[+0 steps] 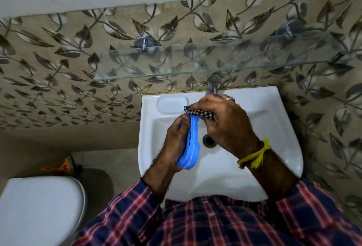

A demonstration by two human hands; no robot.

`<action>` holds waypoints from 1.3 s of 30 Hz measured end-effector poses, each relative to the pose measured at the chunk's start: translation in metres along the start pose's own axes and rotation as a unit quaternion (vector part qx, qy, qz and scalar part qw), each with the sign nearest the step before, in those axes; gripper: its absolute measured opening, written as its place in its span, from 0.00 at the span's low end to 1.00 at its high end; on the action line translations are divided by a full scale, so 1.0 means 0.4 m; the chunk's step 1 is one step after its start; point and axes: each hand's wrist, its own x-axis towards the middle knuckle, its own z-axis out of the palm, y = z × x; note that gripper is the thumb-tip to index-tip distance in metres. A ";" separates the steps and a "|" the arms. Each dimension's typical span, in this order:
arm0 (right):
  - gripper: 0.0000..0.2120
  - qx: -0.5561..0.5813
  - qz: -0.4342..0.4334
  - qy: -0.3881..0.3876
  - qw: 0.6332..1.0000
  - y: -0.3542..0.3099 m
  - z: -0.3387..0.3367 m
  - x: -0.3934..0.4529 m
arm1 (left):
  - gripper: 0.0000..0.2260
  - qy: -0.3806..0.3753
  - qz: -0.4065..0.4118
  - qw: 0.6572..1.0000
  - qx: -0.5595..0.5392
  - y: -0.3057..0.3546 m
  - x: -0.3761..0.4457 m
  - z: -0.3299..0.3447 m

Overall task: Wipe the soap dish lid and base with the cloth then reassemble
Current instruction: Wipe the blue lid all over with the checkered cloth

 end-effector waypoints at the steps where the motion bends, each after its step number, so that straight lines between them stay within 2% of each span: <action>1: 0.15 -0.008 -0.004 -0.016 1.000 -0.005 -0.003 0.007 | 0.10 0.001 0.004 1.000 0.005 -0.002 0.003 -0.005; 3: 0.15 -0.016 -0.005 -0.025 1.000 -0.015 -0.006 0.020 | 0.11 0.004 0.026 1.000 0.015 -0.006 0.008 -0.009; 7: 0.17 -0.049 -0.007 0.032 0.998 -0.050 -0.009 -0.003 | 0.10 0.002 0.064 0.998 0.027 0.005 0.007 -0.006; 10: 0.20 -0.063 -0.008 0.038 0.997 -0.091 -0.005 -0.059 | 0.07 -0.004 0.085 0.996 -0.003 0.001 0.013 -0.027; 12: 0.19 -0.064 -0.003 0.044 0.997 -0.096 0.001 -0.052 | 0.09 -0.012 0.097 0.995 0.018 0.000 0.013 -0.028; 15: 0.18 -0.037 0.014 0.048 0.998 -0.068 -0.009 -0.006 | 0.10 -0.024 0.095 0.994 0.038 -0.005 0.005 -0.013; 20: 0.19 -0.045 -0.035 0.057 0.997 -0.093 -0.020 -0.102 | 0.12 -0.022 0.106 0.994 0.006 -0.001 0.023 -0.023; 24: 0.18 -0.005 0.020 0.060 0.998 -0.066 0.000 -0.034 | 0.09 -0.001 0.074 0.997 -0.008 -0.005 0.034 -0.006; 28: 0.19 0.002 -0.023 0.049 0.999 -0.085 0.000 -0.099 | 0.09 -0.009 0.071 0.997 -0.037 0.005 0.044 -0.015; 32: 0.17 0.006 0.008 0.060 0.998 -0.067 -0.008 -0.052 | 0.08 0.007 0.058 0.998 -0.017 0.010 0.044 0.003; 35: 0.18 -0.018 -0.040 0.054 0.998 -0.097 -0.007 -0.102 | 0.08 0.009 0.085 0.995 -0.059 0.019 0.060 -0.017; 37: 0.17 -0.022 -0.045 0.061 0.997 -0.094 -0.011 -0.107 | 0.09 0.007 0.088 0.996 -0.027 0.009 0.052 -0.018; 39: 0.17 -0.032 -0.012 0.065 0.997 -0.079 -0.017 -0.064 | 0.08 0.005 0.069 0.998 -0.010 0.003 0.044 -0.006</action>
